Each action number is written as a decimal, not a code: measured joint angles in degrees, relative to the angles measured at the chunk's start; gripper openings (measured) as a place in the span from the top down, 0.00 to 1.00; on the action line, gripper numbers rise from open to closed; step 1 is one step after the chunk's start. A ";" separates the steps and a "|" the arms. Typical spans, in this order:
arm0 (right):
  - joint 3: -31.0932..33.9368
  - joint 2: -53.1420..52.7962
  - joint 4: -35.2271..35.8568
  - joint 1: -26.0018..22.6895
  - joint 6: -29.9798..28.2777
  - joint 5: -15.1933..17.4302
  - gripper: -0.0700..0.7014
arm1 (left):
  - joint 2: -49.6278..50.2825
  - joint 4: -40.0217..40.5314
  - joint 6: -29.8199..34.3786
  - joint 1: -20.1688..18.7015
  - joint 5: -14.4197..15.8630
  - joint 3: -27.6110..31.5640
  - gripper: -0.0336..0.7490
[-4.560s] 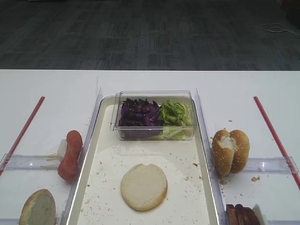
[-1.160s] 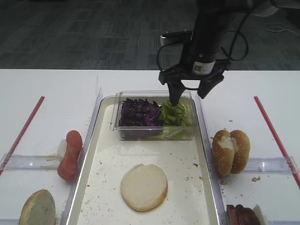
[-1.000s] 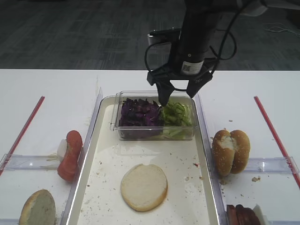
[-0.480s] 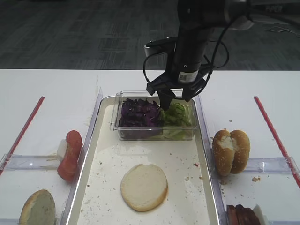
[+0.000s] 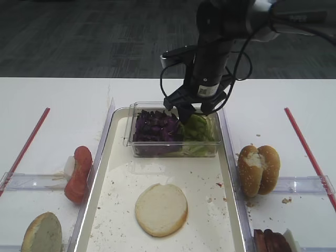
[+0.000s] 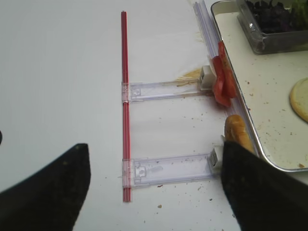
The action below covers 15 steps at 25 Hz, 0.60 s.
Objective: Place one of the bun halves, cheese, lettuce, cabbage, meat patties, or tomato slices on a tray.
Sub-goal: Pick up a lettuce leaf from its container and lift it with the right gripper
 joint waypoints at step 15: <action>0.00 2.49 -1.82 0.00 0.11 0.12 0.82 | 0.00 0.00 0.00 0.00 0.00 0.00 0.25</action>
